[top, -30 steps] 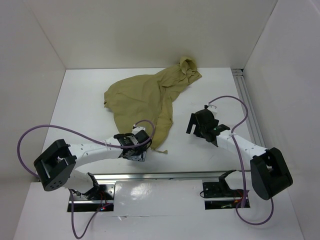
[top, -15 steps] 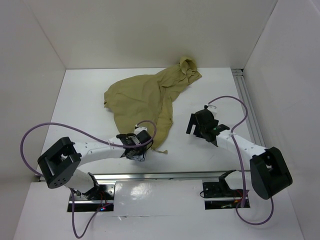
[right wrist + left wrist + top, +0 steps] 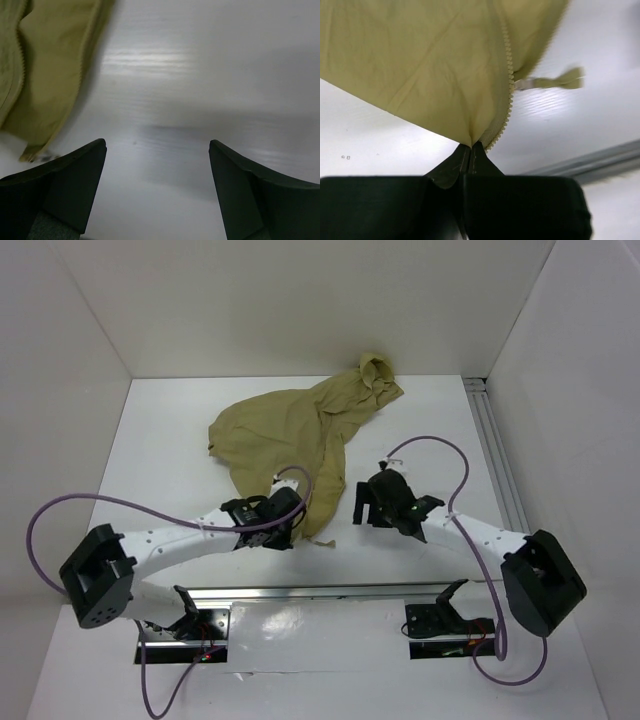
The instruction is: Zip up the jacket
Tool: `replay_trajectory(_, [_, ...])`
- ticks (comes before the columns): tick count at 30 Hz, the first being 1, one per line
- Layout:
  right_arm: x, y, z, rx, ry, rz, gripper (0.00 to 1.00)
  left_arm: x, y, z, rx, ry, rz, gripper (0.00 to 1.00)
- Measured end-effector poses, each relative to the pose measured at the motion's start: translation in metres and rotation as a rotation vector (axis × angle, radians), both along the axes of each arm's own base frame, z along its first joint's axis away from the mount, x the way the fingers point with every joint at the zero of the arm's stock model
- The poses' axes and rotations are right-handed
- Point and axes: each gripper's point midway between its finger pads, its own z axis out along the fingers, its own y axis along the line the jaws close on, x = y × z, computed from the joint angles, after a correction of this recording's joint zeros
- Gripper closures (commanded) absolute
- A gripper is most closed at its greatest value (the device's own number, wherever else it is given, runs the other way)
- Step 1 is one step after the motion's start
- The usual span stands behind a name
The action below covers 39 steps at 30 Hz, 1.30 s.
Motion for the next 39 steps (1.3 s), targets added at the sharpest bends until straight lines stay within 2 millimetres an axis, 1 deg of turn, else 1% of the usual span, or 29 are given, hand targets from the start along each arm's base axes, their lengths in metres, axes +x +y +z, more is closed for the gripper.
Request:
replay_trajectory(5, [-0.028, 0.058, 0.005, 0.129, 0.012, 0.110, 0.12, 0.008, -0.012, 0.054, -0.170, -0.101, 0.040, 1.00])
replay_trajectory(7, [-0.031, 0.078, 0.006, 0.183, 0.007, 0.117, 0.12, 0.011, -0.013, 0.073, -0.233, -0.143, 0.075, 1.00])
replay_trajectory(8, [-0.032, 0.087, 0.002, 0.199, 0.015, 0.116, 0.12, 0.012, -0.012, 0.080, -0.259, -0.158, 0.095, 1.00])
replay_trajectory(9, [-0.032, 0.093, -0.004, 0.205, 0.026, 0.111, 0.14, 0.014, -0.011, 0.086, -0.280, -0.174, 0.113, 1.00])
replay_trajectory(10, [-0.033, 0.098, -0.011, 0.202, 0.046, 0.103, 0.14, 0.016, -0.010, 0.090, -0.298, -0.183, 0.136, 1.00])
replay_trajectory(11, [-0.034, 0.102, -0.020, 0.198, 0.067, 0.090, 0.16, 0.018, -0.008, 0.093, -0.305, -0.192, 0.154, 1.00])
replay_trajectory(12, [-0.030, 0.105, -0.024, 0.199, 0.071, 0.073, 0.18, 0.021, -0.006, 0.094, -0.312, -0.197, 0.177, 1.00])
replay_trajectory(13, [-0.023, 0.115, -0.019, 0.226, 0.061, 0.060, 0.19, 0.023, -0.004, 0.094, -0.312, -0.201, 0.194, 1.00])
replay_trajectory(14, [-0.020, 0.120, -0.019, 0.242, 0.061, 0.050, 0.19, 0.025, -0.002, 0.094, -0.313, -0.201, 0.209, 1.00])
replay_trajectory(16, [-0.014, 0.127, -0.020, 0.267, 0.057, 0.025, 0.21, 0.029, 0.001, 0.094, -0.314, -0.205, 0.236, 1.00])
replay_trajectory(17, [-0.012, 0.130, -0.021, 0.276, 0.056, 0.014, 0.26, 0.031, 0.003, 0.094, -0.312, -0.207, 0.246, 1.00])
replay_trajectory(18, [-0.011, 0.131, -0.021, 0.281, 0.052, 0.008, 0.29, 0.032, 0.003, 0.094, -0.311, -0.207, 0.251, 1.00])
replay_trajectory(20, [-0.010, 0.133, -0.022, 0.286, 0.052, -0.011, 0.35, 0.033, 0.005, 0.092, -0.306, -0.208, 0.259, 1.00])
replay_trajectory(21, [-0.009, 0.133, -0.023, 0.287, 0.052, -0.021, 0.39, 0.034, 0.006, 0.092, -0.305, -0.209, 0.263, 1.00])
replay_trajectory(22, [-0.007, 0.132, -0.024, 0.284, 0.050, -0.032, 0.56, 0.034, 0.006, 0.092, -0.306, -0.208, 0.266, 1.00])
replay_trajectory(23, [-0.006, 0.131, -0.026, 0.280, 0.049, -0.042, 0.62, 0.035, 0.007, 0.092, -0.306, -0.209, 0.270, 1.00])
replay_trajectory(24, [-0.005, 0.130, -0.027, 0.273, 0.050, -0.055, 0.73, 0.036, 0.008, 0.092, -0.307, -0.209, 0.277, 1.00])
replay_trajectory(25, [-0.005, 0.128, -0.030, 0.264, 0.051, -0.068, 0.90, 0.038, 0.010, 0.092, -0.308, -0.208, 0.287, 1.00])
replay_trajectory(26, [-0.005, 0.126, -0.033, 0.255, 0.054, -0.082, 0.99, 0.039, 0.011, 0.093, -0.311, -0.208, 0.297, 1.00])
replay_trajectory(30, [-0.002, 0.115, -0.035, 0.224, 0.042, -0.134, 1.00, 0.042, 0.014, 0.093, -0.317, -0.204, 0.316, 1.00])
replay_trajectory(33, [-0.004, 0.095, -0.031, 0.174, 0.030, -0.165, 1.00, 0.044, 0.017, 0.093, -0.320, -0.200, 0.325, 1.00])
replay_trajectory(35, [-0.007, 0.076, -0.021, 0.144, 0.010, -0.182, 1.00, 0.044, 0.019, 0.092, -0.317, -0.192, 0.329, 1.00])
replay_trajectory(39, [-0.006, 0.032, 0.010, 0.074, -0.056, -0.222, 1.00, 0.046, 0.025, 0.089, -0.311, -0.173, 0.333, 1.00])
